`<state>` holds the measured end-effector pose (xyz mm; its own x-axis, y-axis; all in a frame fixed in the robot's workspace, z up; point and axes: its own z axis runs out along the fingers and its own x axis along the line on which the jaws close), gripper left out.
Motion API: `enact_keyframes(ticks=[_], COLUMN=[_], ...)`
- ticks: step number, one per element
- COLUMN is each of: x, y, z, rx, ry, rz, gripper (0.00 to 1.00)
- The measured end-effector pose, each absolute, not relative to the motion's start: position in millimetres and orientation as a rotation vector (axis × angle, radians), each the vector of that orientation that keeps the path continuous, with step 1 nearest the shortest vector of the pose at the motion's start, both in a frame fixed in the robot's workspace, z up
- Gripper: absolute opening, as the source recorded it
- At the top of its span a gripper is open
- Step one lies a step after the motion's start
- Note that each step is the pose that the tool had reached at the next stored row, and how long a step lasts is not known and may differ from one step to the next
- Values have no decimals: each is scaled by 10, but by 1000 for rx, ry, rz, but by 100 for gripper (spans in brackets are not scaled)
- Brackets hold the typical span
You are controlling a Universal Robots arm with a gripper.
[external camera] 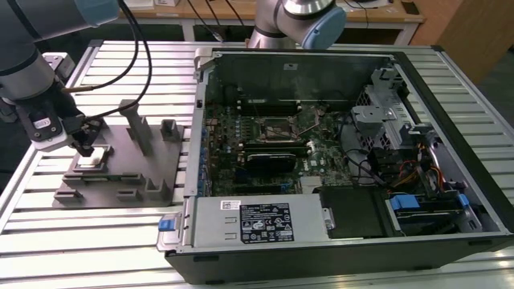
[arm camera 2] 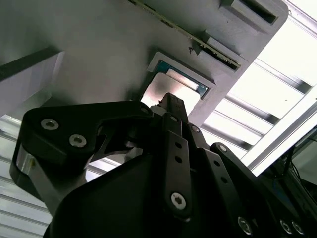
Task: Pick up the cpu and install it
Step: 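Pick up the cpu and move it towards the insertion slot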
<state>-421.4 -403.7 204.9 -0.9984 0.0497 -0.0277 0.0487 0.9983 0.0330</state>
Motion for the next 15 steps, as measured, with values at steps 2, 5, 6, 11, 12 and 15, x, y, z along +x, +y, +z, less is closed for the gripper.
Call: enact_keyframes(ticks=[2, 5, 6, 11, 12, 15], x=[-4214, -4214, -4214, -4214, -4214, -4214], y=[-4037, -4036, -4036, -4036, -4036, -4036], z=[2048, 2047, 2047, 2047, 2047, 2047], rx=[76, 77, 77, 77, 77, 77], ry=[3112, 3112, 3112, 3112, 3112, 3112], rz=[49, 49, 49, 48, 47, 47], gripper=[11, 11, 11, 23, 23, 35])
